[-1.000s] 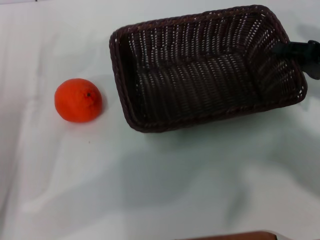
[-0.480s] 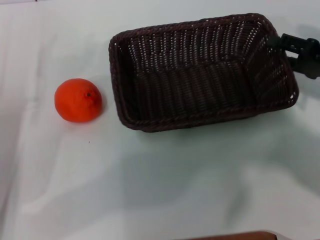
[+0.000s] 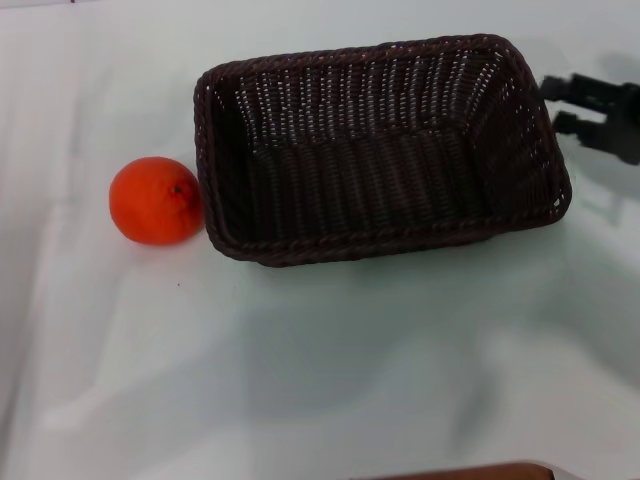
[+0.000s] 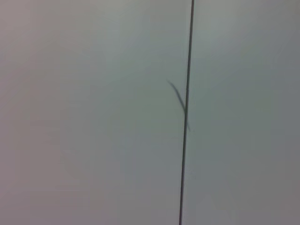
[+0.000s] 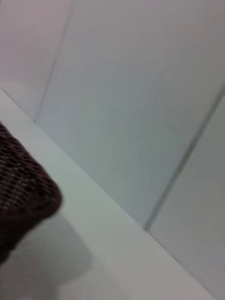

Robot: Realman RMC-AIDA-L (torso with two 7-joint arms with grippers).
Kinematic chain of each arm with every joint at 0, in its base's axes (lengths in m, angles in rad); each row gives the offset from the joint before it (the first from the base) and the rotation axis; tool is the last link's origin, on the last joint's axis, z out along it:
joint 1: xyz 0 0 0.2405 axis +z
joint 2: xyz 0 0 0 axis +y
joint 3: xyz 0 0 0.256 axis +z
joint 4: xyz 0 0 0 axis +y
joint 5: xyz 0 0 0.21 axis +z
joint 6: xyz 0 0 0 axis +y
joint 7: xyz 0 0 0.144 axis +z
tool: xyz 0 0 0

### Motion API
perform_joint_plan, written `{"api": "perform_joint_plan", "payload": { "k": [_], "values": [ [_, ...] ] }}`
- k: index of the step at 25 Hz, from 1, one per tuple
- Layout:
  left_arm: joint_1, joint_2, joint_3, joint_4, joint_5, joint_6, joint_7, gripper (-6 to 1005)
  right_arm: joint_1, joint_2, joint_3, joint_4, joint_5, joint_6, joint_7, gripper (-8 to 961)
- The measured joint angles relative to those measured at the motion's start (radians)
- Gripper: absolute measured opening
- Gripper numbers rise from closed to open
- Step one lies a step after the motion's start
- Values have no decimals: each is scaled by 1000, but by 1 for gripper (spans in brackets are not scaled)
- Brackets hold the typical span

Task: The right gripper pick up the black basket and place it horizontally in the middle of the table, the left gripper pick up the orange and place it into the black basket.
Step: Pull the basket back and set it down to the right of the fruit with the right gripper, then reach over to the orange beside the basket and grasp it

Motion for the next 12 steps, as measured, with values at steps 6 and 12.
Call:
{"api": "perform_joint_plan", "payload": {
  "k": [6, 12],
  "values": [
    [8, -3, -22, 10, -20, -1, -81, 846, -26, -8, 153, -106, 2, 100, -8, 756],
    [5, 84, 132, -12, 102, 64, -183, 842, -25, 3, 323, -178, 70, 189, -153, 754]
  ]
}}
